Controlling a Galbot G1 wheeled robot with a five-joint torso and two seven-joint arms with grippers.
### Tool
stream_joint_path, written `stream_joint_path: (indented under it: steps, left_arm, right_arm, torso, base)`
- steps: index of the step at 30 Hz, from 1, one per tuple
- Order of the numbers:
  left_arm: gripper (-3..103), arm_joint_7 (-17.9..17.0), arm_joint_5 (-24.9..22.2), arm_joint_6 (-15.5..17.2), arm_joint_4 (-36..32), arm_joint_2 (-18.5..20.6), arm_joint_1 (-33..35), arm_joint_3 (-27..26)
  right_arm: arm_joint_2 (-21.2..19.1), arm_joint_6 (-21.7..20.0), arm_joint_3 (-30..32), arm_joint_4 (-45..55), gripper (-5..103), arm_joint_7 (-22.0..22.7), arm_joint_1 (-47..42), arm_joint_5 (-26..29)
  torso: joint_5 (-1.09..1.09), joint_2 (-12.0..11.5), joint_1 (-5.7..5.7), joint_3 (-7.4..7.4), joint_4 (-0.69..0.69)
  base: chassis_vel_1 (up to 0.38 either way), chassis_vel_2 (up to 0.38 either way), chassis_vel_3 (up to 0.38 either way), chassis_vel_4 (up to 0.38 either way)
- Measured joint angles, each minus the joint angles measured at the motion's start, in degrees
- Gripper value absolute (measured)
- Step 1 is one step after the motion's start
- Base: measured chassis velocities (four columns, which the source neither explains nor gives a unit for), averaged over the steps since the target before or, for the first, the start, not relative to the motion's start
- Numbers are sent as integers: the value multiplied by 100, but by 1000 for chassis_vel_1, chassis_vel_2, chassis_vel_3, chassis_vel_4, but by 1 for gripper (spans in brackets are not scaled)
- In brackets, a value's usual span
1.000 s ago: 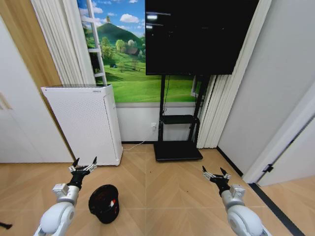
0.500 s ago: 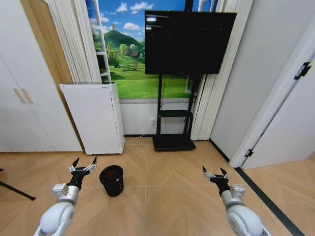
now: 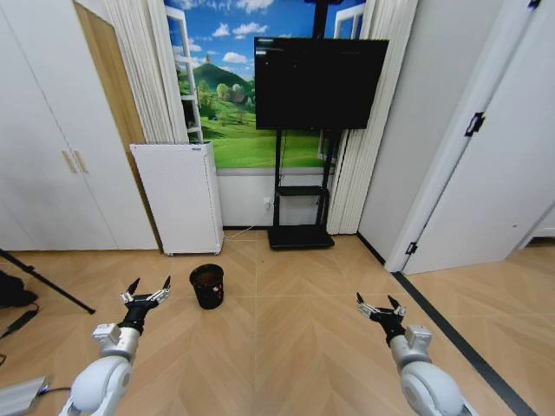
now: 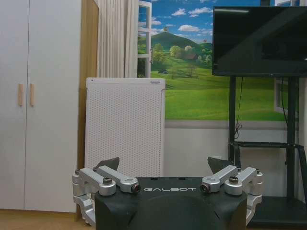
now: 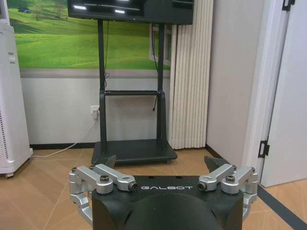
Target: Pick up the trash bin and place the garbage on the floor into it.
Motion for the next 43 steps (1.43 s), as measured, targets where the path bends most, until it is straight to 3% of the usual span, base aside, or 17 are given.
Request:
stream_joint_path:
  steps: [2,6,9,11,12,14,17,43]
  left_arm:
    - [100,-2,0,0,0,1,0,-1]
    - [100,-4,0,0,0,0,0,0]
    - [100,-1,0,0,0,0,1,-1]
    - [100,-4,0,0,0,0,1,-1]
    - [100,-3,0,0,0,1,1,-2]
    - [100,-3,0,0,0,0,1,-1]
    - [100,-2,0,0,0,1,-1,0]
    - [100,-1,0,0,0,0,0,0]
  right_arm:
    - [0,0,0,0,100,0,0,0]
    - [0,0,0,-1,100,0,0,0]
    - [0,0,0,0,100,0,-1,0]
    - [0,0,0,0,100,0,-1,0]
    - [0,0,0,0,100,0,-1,0]
    - [0,0,0,0,100,0,-1,0]
    - [0,0,0,0,100,0,0,0]
    - [0,0,0,0,100,0,0,0]
  torso:
    - [-12,1,-1,-1,0]
    - [-2,0,-1,-1,-1]
    - [-16,1,-6,-4,2]
    - [-13,1,-6,-4,3]
    - [-1,1,-7,-4,0]
    - [-11,0,-6,-4,-2]
    - [-3,-4,0,-1,-1]
    - [-8,-4,-2,-3,0]
  base:
    - [361,-376,-332,359]
    - [347,-354,-346,365]
    - [260,-311,-260,258]
    - [182,-81,-248,161]
    - [53,-32,-167,161]
    - [53,-39,-78,95]
    - [-52,9,31,-37]
    - [-16,11,16,-13]
